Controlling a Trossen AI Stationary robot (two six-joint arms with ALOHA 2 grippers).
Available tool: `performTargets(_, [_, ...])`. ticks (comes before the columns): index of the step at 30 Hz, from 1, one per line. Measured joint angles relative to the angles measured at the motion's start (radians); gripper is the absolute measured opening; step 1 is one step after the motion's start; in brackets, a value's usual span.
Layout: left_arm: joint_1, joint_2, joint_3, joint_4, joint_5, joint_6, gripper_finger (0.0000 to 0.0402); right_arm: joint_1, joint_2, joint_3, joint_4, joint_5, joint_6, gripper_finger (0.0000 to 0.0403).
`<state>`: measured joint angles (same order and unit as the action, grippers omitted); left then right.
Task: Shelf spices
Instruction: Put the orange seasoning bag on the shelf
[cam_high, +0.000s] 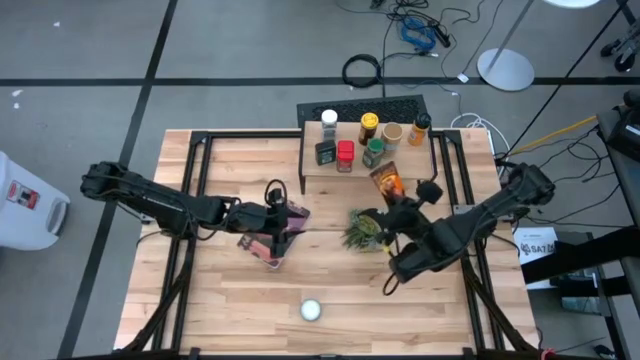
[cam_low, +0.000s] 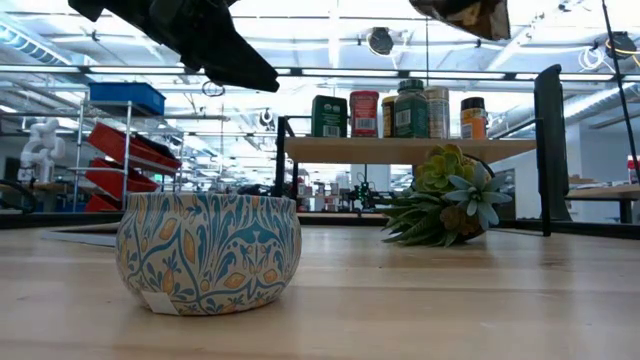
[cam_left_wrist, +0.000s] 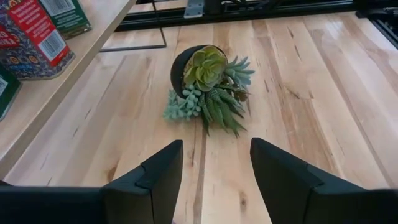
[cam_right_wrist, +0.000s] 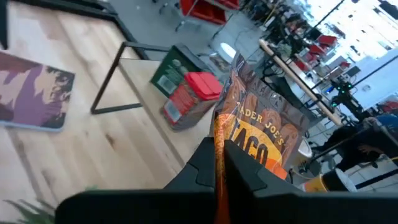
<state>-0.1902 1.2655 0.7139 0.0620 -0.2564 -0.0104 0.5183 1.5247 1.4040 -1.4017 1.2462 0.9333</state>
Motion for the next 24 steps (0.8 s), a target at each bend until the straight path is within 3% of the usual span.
performTargets(16, [0.0, 0.0, 0.0, 0.006, 0.015, 0.042, 0.0198, -0.013, -0.257, -0.501, 0.099, 0.32, 0.301, 0.0])
performTargets(24, [0.0, 0.0, 0.0, 0.006, 0.019, 0.046, 0.0198, -0.079, -0.274, -0.679, 0.16, 0.325, 0.402, 0.0])
